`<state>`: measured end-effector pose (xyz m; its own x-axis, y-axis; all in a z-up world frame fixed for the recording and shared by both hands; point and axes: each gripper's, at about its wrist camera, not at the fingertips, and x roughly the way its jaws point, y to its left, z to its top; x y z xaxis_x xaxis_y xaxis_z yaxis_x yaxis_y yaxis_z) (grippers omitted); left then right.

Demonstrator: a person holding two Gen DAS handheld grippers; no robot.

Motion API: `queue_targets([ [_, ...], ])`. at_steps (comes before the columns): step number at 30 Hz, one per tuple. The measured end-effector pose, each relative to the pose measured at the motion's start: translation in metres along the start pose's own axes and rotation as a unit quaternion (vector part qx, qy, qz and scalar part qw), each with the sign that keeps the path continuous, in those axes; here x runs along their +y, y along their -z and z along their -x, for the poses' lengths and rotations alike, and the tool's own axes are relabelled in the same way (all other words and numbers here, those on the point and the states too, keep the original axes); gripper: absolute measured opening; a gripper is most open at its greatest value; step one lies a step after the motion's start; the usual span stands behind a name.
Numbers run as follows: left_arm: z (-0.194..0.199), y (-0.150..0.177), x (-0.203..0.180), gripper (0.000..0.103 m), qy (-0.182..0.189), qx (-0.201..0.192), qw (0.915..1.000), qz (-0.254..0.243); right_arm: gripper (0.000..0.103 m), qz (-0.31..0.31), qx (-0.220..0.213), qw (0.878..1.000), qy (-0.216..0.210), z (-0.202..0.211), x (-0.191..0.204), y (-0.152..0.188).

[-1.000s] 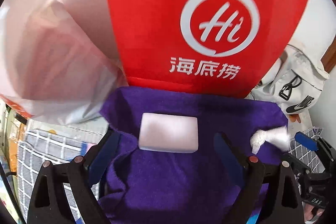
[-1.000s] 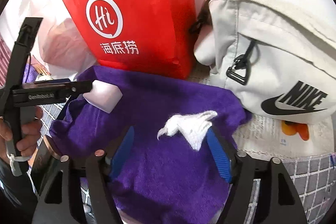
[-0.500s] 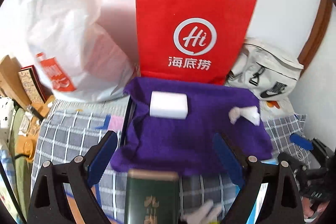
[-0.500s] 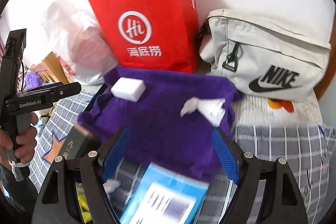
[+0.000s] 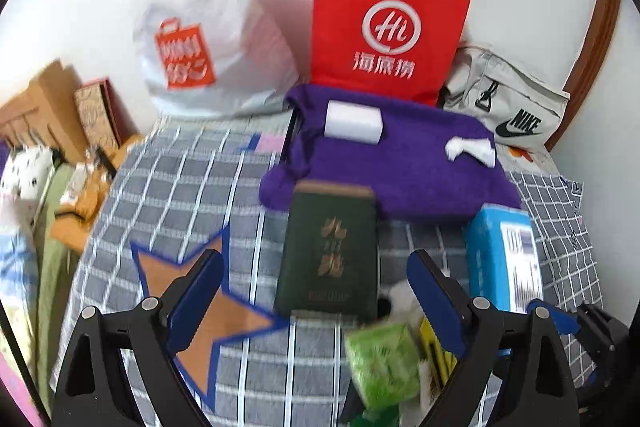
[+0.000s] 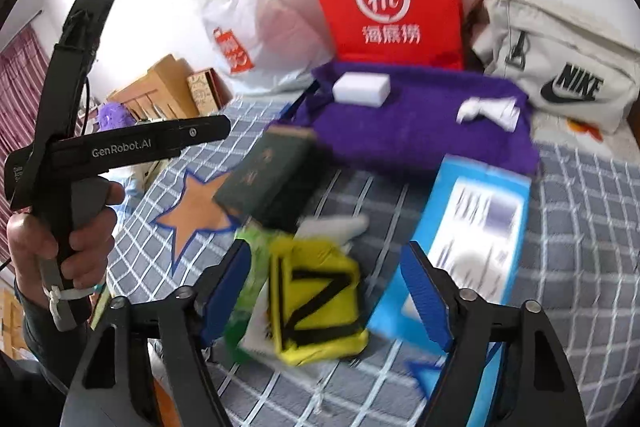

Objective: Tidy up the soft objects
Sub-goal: 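Withdraw the left gripper while the right gripper grasps the yellow Adidas pouch, then grasp the green wet-wipes pack with the left gripper while the right lifts the pouch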

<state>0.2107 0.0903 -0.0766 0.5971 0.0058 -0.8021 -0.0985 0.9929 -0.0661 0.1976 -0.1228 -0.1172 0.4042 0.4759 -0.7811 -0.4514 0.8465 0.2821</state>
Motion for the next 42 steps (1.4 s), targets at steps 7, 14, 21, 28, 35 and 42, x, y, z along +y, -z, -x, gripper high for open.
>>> queue_targets([
  [7,0.003,0.036,0.015,0.092,0.002,0.009,0.9998,0.015,0.058,0.043,0.024,0.998,0.038,-0.015,0.026,0.024],
  [14,0.002,0.061,0.033,0.092,-0.001,0.018,0.9994,0.031,0.058,0.094,0.042,0.989,0.102,-0.043,0.046,0.037],
  [21,-0.002,0.074,0.039,0.092,0.011,0.023,0.9992,0.032,0.015,0.095,0.043,0.989,0.108,-0.047,0.046,0.04],
  [28,-0.002,0.08,0.041,0.092,0.02,0.027,0.9987,0.039,0.013,0.052,0.015,0.998,0.039,-0.005,0.041,0.034],
  [35,-0.002,0.086,0.032,0.092,0.07,0.023,0.9965,0.039,0.013,-0.003,0.034,0.999,-0.026,0.025,0.018,0.057],
  [42,-0.013,0.083,0.0,0.094,0.084,0.036,0.9956,0.02,0.014,-0.034,0.045,0.998,0.016,0.026,-0.007,0.086],
])
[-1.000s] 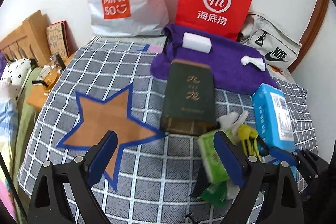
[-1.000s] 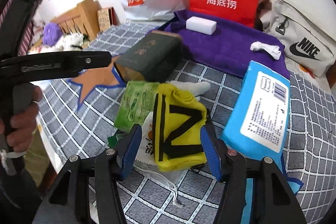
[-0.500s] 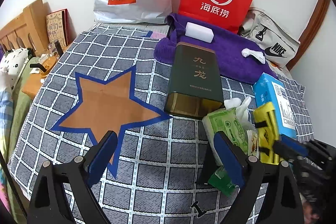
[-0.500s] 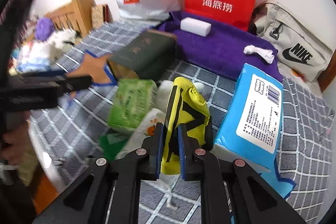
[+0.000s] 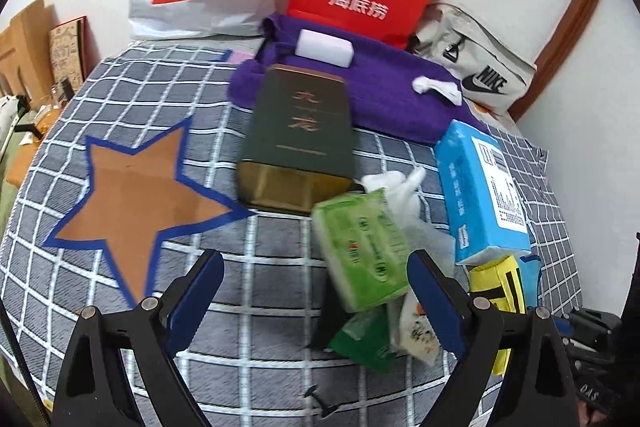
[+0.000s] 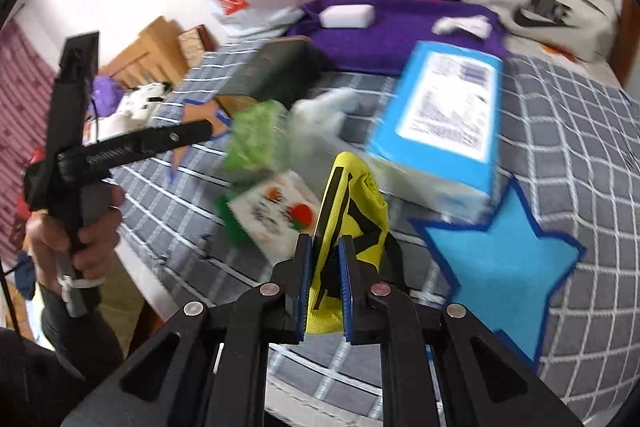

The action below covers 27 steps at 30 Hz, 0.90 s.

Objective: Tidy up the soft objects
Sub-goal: 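Grasp the green wet-wipes pack with the left gripper while the right lifts the pouch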

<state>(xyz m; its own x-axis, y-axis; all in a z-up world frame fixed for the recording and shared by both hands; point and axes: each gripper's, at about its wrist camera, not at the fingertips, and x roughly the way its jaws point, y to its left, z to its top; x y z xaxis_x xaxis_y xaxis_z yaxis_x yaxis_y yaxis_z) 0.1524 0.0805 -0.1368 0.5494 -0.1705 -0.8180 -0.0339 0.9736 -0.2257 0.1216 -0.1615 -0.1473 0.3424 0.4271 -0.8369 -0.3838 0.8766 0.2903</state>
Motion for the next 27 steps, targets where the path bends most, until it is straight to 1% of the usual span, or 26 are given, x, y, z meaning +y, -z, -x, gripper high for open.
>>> queue_targets([
  [1,-0.002,0.0,-0.004,0.094,0.001,0.002,1.0,-0.003,0.014,0.0,-0.004,1.0,0.001,0.002,-0.001,0.002],
  [2,-0.006,0.0,-0.009,0.094,0.0,0.005,1.0,-0.005,0.015,0.002,-0.009,1.0,0.012,0.004,-0.001,0.003],
  [5,-0.02,0.001,-0.021,0.094,-0.017,0.018,0.9996,-0.012,0.016,0.019,-0.021,0.998,0.058,0.011,-0.002,0.006],
  [6,-0.023,0.001,-0.024,0.094,-0.021,0.021,0.9995,-0.014,0.017,0.019,-0.022,0.997,0.067,0.014,-0.005,0.008],
  [9,-0.035,0.001,-0.032,0.094,-0.032,0.031,0.9989,-0.015,0.019,0.016,-0.005,0.996,0.092,0.008,-0.013,0.012],
  [11,-0.042,0.0,-0.036,0.094,-0.04,0.035,0.9984,-0.017,0.022,0.008,-0.002,0.996,0.087,0.003,-0.021,0.015],
  [13,-0.05,0.0,-0.039,0.093,-0.062,0.039,0.9972,-0.016,0.022,-0.005,0.002,0.997,0.074,-0.004,-0.029,0.016],
  [15,-0.053,0.0,-0.04,0.092,-0.064,0.041,0.997,-0.016,0.023,-0.014,0.003,0.998,0.069,-0.012,-0.035,0.016],
  [16,-0.055,0.001,-0.04,0.091,-0.062,0.042,0.9971,-0.016,0.023,-0.016,0.005,0.998,0.068,-0.015,-0.037,0.017],
  [17,-0.056,0.002,-0.041,0.082,-0.058,0.043,0.9972,-0.016,0.023,-0.019,0.006,0.997,0.068,-0.019,-0.039,0.017],
  [19,-0.057,0.004,-0.04,0.07,-0.049,0.05,0.9974,-0.015,0.023,-0.028,0.001,0.998,0.057,-0.021,-0.044,0.018],
  [20,-0.058,0.005,-0.04,0.065,-0.039,0.054,0.9977,-0.011,0.021,-0.029,-0.002,0.998,0.054,-0.022,-0.045,0.018],
  [22,-0.057,0.006,-0.04,0.061,-0.027,0.054,0.9981,-0.006,0.021,-0.027,-0.004,0.998,0.051,-0.022,-0.047,0.018],
  [27,-0.053,0.007,-0.041,0.057,-0.028,0.05,0.9982,-0.014,0.02,-0.017,-0.008,0.999,0.051,-0.019,-0.044,0.02],
])
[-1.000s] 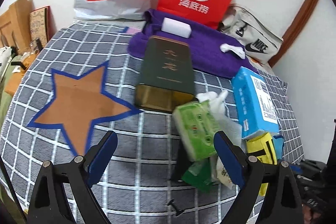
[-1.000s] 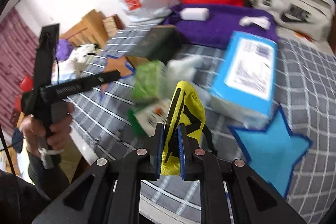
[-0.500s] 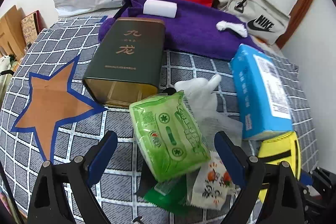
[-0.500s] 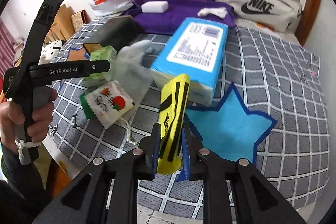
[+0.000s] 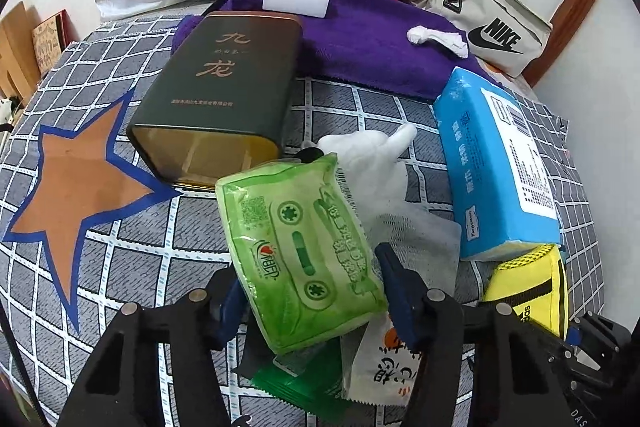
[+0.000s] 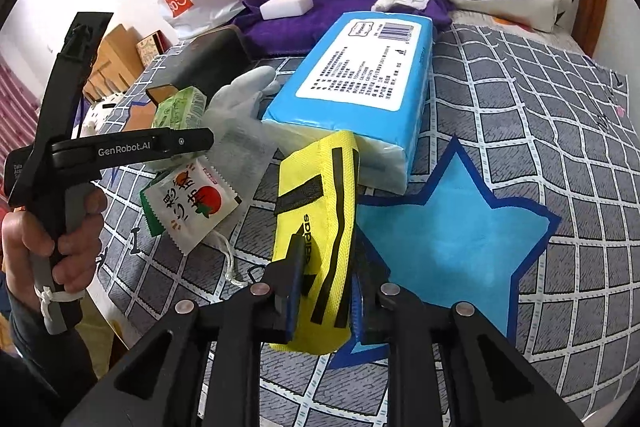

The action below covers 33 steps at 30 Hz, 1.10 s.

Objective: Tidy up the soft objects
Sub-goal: 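Grasp the green wet-wipes pack with the left gripper while the right lifts the pouch, then carry the wet-wipes pack and yellow pouch in both grippers to the purple towel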

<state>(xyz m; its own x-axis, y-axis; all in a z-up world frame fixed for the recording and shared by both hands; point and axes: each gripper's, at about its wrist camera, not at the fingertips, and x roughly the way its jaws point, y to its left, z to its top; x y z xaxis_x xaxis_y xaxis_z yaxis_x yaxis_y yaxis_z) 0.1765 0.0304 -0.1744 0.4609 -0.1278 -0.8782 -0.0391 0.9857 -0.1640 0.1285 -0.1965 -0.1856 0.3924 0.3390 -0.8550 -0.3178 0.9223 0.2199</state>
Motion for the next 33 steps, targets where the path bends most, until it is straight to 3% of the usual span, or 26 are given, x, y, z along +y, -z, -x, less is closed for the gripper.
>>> queue_targets([
  [15,0.02,0.003,0.011,0.055,-0.014,-0.028,0.9995,-0.008,0.013,0.013,0.002,1.0,0.003,0.01,0.009,-0.004],
  [33,0.067,0.002,0.039,0.053,0.026,-0.069,0.9971,0.018,0.006,0.023,-0.059,0.998,-0.007,0.055,0.019,-0.012],
])
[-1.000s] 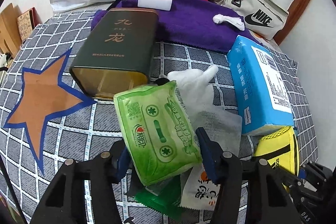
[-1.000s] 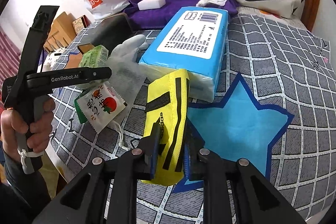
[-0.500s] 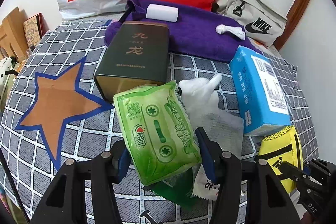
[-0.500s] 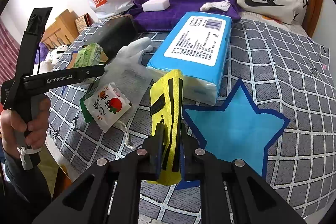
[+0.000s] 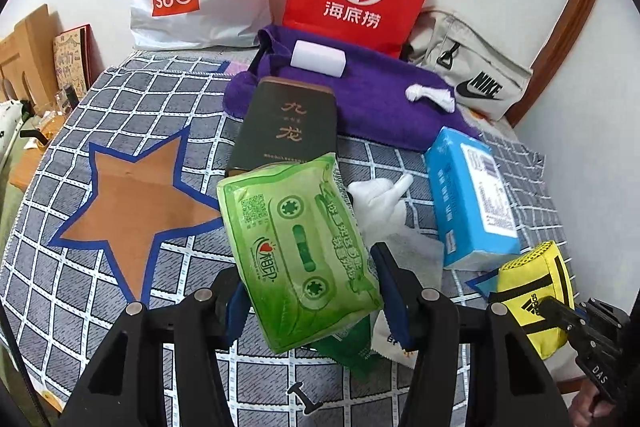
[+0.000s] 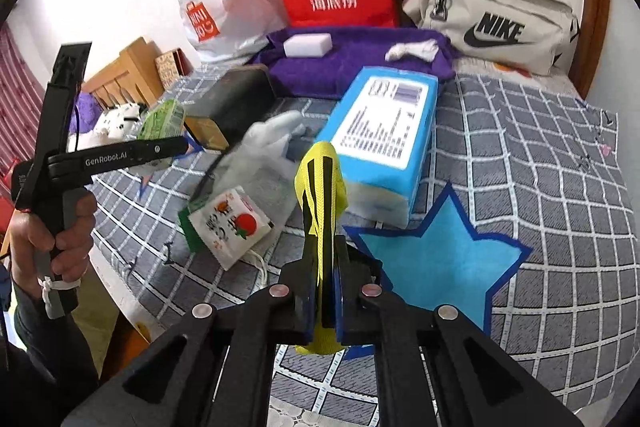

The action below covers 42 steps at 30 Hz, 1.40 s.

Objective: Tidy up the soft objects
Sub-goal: 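Carry the wet-wipes pack and yellow pouch in both grippers to the purple towel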

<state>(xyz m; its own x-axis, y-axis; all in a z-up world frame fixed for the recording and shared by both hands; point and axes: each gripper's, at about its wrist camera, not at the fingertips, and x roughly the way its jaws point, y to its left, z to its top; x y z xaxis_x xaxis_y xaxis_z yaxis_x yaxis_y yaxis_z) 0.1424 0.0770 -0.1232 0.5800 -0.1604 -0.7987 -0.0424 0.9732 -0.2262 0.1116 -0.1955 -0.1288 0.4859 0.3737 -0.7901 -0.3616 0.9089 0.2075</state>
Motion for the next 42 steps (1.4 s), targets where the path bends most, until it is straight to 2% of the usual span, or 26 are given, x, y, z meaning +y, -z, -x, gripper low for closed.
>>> queue_targets([
  [10,0.021,-0.016,-0.008,0.053,0.022,-0.023,0.9995,-0.005,0.006,0.014,-0.036,0.999,-0.006,0.018,0.001,-0.024],
  [22,0.014,-0.055,-0.019,0.053,0.01,-0.026,0.9996,-0.011,0.005,0.028,-0.083,0.996,-0.012,0.02,-0.003,-0.086],
  [30,-0.001,-0.092,-0.024,0.053,0.0,-0.03,0.9994,-0.02,0.005,0.028,-0.098,0.995,-0.012,0.003,-0.017,-0.136],
  [42,-0.04,-0.149,-0.018,0.053,-0.022,-0.024,0.9993,-0.019,0.005,0.003,-0.105,0.994,-0.007,-0.048,-0.05,-0.212],
])
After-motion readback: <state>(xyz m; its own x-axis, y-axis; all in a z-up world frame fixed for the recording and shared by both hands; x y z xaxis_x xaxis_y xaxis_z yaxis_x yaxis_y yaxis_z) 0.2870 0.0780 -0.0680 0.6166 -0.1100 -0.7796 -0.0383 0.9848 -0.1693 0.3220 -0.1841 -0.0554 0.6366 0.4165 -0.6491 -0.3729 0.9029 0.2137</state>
